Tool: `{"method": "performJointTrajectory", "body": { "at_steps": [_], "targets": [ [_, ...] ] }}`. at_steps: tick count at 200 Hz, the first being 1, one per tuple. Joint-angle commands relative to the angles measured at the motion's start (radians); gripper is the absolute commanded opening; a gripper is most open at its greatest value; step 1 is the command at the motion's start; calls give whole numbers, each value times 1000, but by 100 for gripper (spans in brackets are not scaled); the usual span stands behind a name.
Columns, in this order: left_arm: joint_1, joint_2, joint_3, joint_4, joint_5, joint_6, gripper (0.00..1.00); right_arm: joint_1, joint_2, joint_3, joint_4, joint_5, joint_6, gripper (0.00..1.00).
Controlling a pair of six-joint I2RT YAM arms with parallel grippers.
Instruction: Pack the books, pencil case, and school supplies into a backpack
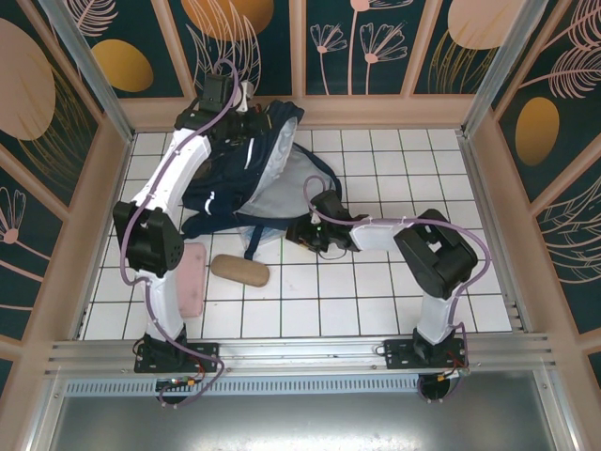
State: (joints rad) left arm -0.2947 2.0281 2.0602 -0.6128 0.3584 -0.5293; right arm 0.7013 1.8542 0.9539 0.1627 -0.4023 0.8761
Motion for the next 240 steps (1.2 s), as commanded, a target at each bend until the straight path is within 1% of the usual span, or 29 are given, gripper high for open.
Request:
{"method": "performJointTrajectory", "body": {
  "at_steps": [1, 15, 40, 71, 92, 112, 136, 157, 177, 207, 240],
  "targets": [
    [7, 15, 77, 44, -12, 0, 0, -7, 53, 25, 27, 9, 51, 39],
    [8, 13, 74, 43, -7, 5, 0, -26, 64, 49, -3, 48, 39, 37],
    [7, 12, 67, 41, -6, 15, 0, -85, 85, 106, -51, 86, 8, 37],
    [7, 27, 77, 44, -7, 15, 0, -148, 126, 201, -118, 75, -47, 39],
    [7, 42, 84, 46, -9, 17, 0, -149, 136, 245, -155, 74, -79, 39],
    [8, 55, 87, 47, -6, 17, 0, -149, 131, 246, -162, 39, -67, 39],
    [6, 63, 90, 55, -10, 11, 0, -140, 101, 188, -137, 29, 7, 39],
    [7, 66, 88, 69, -7, 5, 0, -104, 65, 91, -40, 35, 132, 38],
    [7, 73, 86, 74, 1, 2, 0, -73, 56, 38, 29, 65, 235, 37],
    [7, 67, 57, 90, 19, -5, 0, -32, 84, 18, 117, 89, 352, 33],
    [6, 43, 13, 117, 34, -15, 0, -5, 126, 23, 146, 123, 449, 30]
  ]
}}
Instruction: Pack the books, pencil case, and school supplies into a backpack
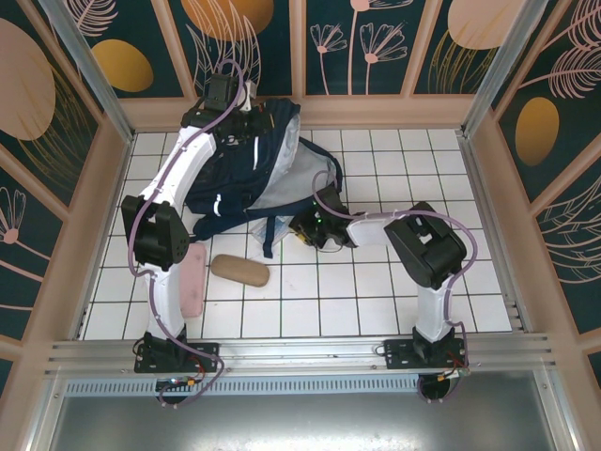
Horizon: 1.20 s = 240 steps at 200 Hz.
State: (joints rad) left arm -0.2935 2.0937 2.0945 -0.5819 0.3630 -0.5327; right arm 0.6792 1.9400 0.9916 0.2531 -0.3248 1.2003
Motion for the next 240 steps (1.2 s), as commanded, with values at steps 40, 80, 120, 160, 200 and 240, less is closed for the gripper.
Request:
{"method": "performJointTrajectory", "body": {
  "at_steps": [40, 80, 120, 160, 200, 240],
  "targets": [
    [6, -48, -71, 118, 55, -29, 0, 32, 87, 15, 94, 112, 193, 28],
    [6, -82, -121, 130, 60, -22, 0, 38, 131, 25, 135, 165, 291, 16],
    [6, -96, -139, 127, 55, -5, 0, 42, 84, -1, 95, 221, 295, 0],
    [6, -92, -132, 125, 55, 5, 0, 42, -27, -100, 80, 269, 278, 0],
    [7, -80, -114, 120, 59, 8, 0, 34, -159, -231, 35, 300, 270, 0],
    [6, -79, -108, 113, 60, 13, 0, 13, -275, -297, -80, 265, 158, 0]
  ]
}}
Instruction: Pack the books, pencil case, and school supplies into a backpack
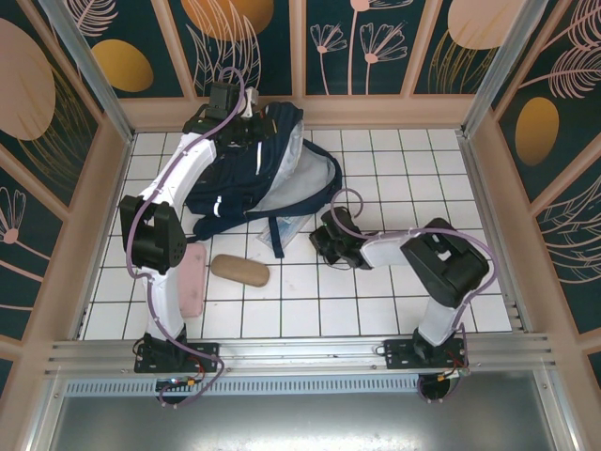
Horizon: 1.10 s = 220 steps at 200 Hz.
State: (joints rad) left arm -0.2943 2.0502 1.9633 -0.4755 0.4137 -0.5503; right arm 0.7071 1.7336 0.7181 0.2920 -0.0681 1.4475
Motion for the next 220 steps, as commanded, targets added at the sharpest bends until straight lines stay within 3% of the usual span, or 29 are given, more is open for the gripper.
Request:
{"method": "performJointTrajectory", "body": {
  "at_steps": [1, 41, 51, 61, 86, 128, 157, 168, 220],
  "targets": [
    [7, -35, 23, 6, 10, 30, 0, -16, -71, -25, -121, 7, -94, 0],
    [7, -42, -19, 8, 3, 48, 0, -11, -73, 4, -74, -81, -249, 0],
    [7, -43, -43, 7, -1, 58, 4, -5, -69, 25, -73, -76, -265, 0],
    [7, -41, -70, 0, -25, 72, 14, -3, -66, 43, -76, -69, -274, 0],
    [6, -53, -154, -14, -49, 93, 33, -2, -44, 84, -95, -65, -293, 9],
    [7, -214, -400, 29, -103, 102, 42, 6, 9, 123, -75, -86, -303, 16],
    [6, -330, -571, 63, -134, 108, 39, 27, 53, 168, -16, -119, -323, 12],
    [6, -372, -605, 81, -140, 108, 33, 37, 92, 206, -1, -141, -327, 9],
    [7, -310, -528, 52, -141, 103, 29, 120, 308, 464, 5, -222, -335, 7]
  ]
}}
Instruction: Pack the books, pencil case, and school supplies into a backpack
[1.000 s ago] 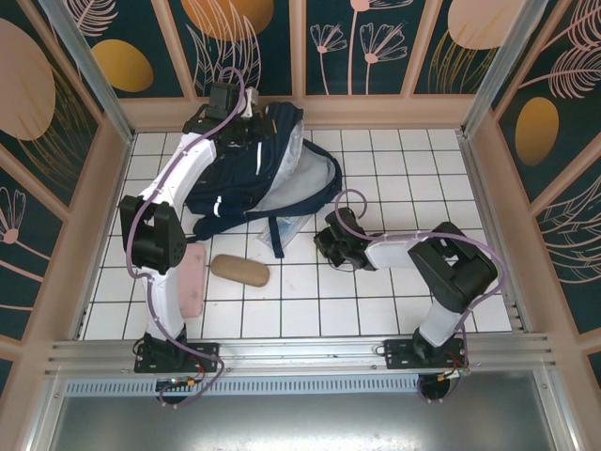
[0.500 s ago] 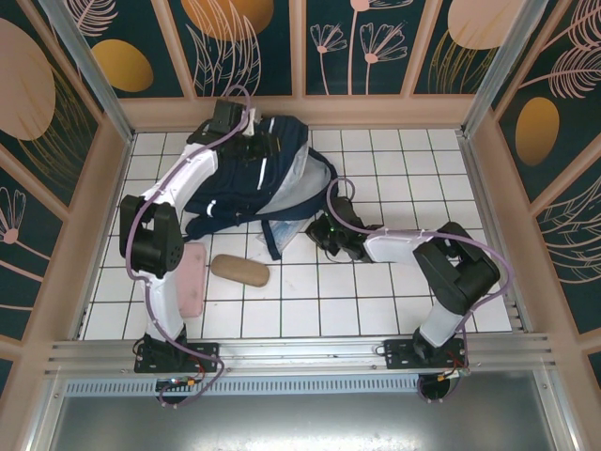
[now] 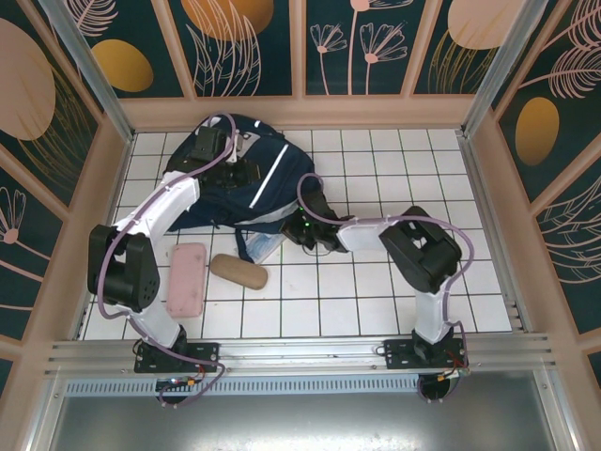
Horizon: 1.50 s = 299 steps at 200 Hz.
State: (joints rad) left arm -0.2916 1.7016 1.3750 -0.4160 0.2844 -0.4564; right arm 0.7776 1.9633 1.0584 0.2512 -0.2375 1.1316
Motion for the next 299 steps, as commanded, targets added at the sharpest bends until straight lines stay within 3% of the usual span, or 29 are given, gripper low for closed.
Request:
{"method": "performJointTrajectory", "body": {
  "at_steps": [1, 39, 67, 143, 177, 204, 260, 299],
  "targets": [
    [5, 39, 62, -8, -12, 8, 29, 50, 81, 129, 43, -52, -19, 7],
    [5, 30, 76, -11, -9, 7, 30, 69, 165, 195, -55, -18, -5, 7],
    [4, 18, 58, -22, -15, 15, 31, 69, 162, 214, -309, 93, -33, 6],
    [-7, -68, -65, 19, 62, -24, 31, -64, -69, -150, -443, 224, -39, 4],
    [-92, -91, -162, 62, 66, -68, 30, -126, -193, -278, -370, 190, -109, 5],
    [-171, -109, -262, 112, 55, -124, 30, -129, -273, -279, -326, 165, -204, 12],
    [-277, -96, -397, 223, 78, -238, 29, -139, -419, -290, -325, 144, -359, 40],
    [-347, -27, -426, 262, 78, -309, 26, -200, -384, -327, -299, 14, -443, 45]
  ]
}}
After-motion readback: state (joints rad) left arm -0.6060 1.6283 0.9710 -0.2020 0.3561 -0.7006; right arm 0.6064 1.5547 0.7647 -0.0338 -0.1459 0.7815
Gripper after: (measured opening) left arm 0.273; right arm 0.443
